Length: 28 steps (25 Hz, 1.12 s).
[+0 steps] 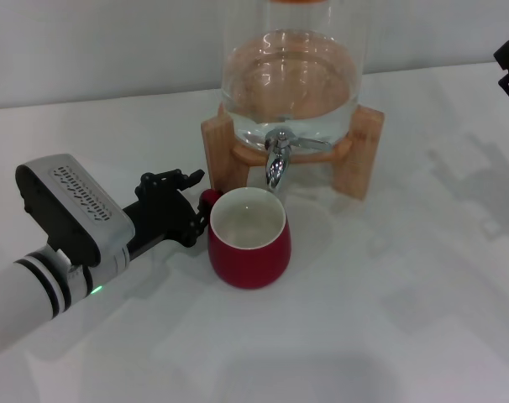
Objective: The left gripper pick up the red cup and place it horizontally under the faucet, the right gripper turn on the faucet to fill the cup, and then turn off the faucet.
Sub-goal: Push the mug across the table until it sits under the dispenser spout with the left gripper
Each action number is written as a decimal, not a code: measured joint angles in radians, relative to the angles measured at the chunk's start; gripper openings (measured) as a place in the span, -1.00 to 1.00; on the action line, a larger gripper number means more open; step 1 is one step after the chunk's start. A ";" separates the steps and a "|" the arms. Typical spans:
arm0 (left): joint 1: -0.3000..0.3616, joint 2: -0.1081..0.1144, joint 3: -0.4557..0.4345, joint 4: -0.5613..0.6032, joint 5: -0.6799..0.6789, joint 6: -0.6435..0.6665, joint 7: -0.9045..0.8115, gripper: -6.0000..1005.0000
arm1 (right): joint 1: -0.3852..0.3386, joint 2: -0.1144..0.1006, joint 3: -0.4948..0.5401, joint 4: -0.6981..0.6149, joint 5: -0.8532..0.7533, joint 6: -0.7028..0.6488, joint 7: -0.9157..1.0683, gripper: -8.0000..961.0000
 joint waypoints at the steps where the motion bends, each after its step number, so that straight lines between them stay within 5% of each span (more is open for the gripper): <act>1: 0.000 0.000 0.000 0.000 0.000 0.001 0.000 -0.27 | 0.000 0.000 -0.001 -0.002 0.000 0.000 0.000 0.65; 17: -0.003 0.000 0.001 -0.005 -0.001 0.029 -0.012 -0.27 | -0.002 0.000 -0.010 -0.007 0.000 0.000 0.001 0.65; 25: -0.004 0.000 0.001 -0.017 0.000 0.061 -0.013 0.24 | -0.002 0.000 -0.010 -0.007 0.000 0.000 0.001 0.65; 28: -0.006 0.000 0.001 -0.017 0.000 0.066 -0.013 0.25 | 0.000 0.000 -0.010 -0.007 0.000 0.000 0.001 0.66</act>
